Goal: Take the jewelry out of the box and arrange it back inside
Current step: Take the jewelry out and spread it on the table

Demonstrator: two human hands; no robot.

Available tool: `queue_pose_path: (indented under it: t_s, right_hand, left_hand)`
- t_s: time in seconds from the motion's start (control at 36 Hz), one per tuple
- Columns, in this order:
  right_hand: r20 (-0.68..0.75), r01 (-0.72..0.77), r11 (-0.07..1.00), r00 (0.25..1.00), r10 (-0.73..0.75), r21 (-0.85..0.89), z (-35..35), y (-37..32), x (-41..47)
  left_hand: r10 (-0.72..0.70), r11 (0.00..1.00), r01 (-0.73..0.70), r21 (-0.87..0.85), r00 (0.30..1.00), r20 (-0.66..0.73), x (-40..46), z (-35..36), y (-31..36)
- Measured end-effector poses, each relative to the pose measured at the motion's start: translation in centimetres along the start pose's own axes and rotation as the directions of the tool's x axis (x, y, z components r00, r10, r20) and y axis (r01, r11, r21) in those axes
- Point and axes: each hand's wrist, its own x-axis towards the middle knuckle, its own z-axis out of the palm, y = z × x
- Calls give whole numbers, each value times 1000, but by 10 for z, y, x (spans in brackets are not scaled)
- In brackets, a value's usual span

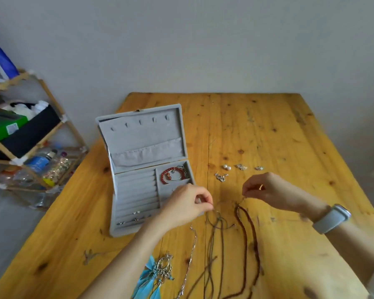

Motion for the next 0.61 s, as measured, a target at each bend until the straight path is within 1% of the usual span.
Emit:
queue_pose_path:
  t_s: [0.06, 0.08, 0.14, 0.19, 0.28, 0.44, 0.53, 0.61]
  right_hand:
    - [112, -8, 1000, 994, 11, -24, -7, 8, -1]
    - [145, -10, 999, 989, 16, -43, -8, 12, 0]
    - [170, -15, 996, 985, 30, -87, -8, 21, 5]
    - [154, -25, 993, 987, 42, -114, -3, 29, 11]
    - [67, -19, 992, 997, 28, -124, 4, 38, 19]
    - [-157, -26, 998, 987, 16, -61, 15, 53, 30]
    - [-225, -36, 998, 974, 25, -45, 21, 58, 34]
    - [-286, -49, 997, 958, 30, -57, 24, 61, 38]
  left_hand:
    - [17, 999, -20, 29, 993, 115, 14, 8, 11]
    - [22, 999, -27, 33, 988, 152, 21, 11, 15]
    - [22, 997, -34, 63, 983, 183, 36, 18, 20]
    - [18, 991, -40, 127, 984, 175, 53, 25, 22]
    - [-1, 983, -26, 184, 990, 142, 76, 31, 20]
    - [-1, 979, -9, 205, 999, 47, 101, 41, 17]
    - [8, 979, -3, 205, 1000, -25, 107, 46, 14]
    - [42, 969, -17, 246, 994, -99, 112, 50, 12]
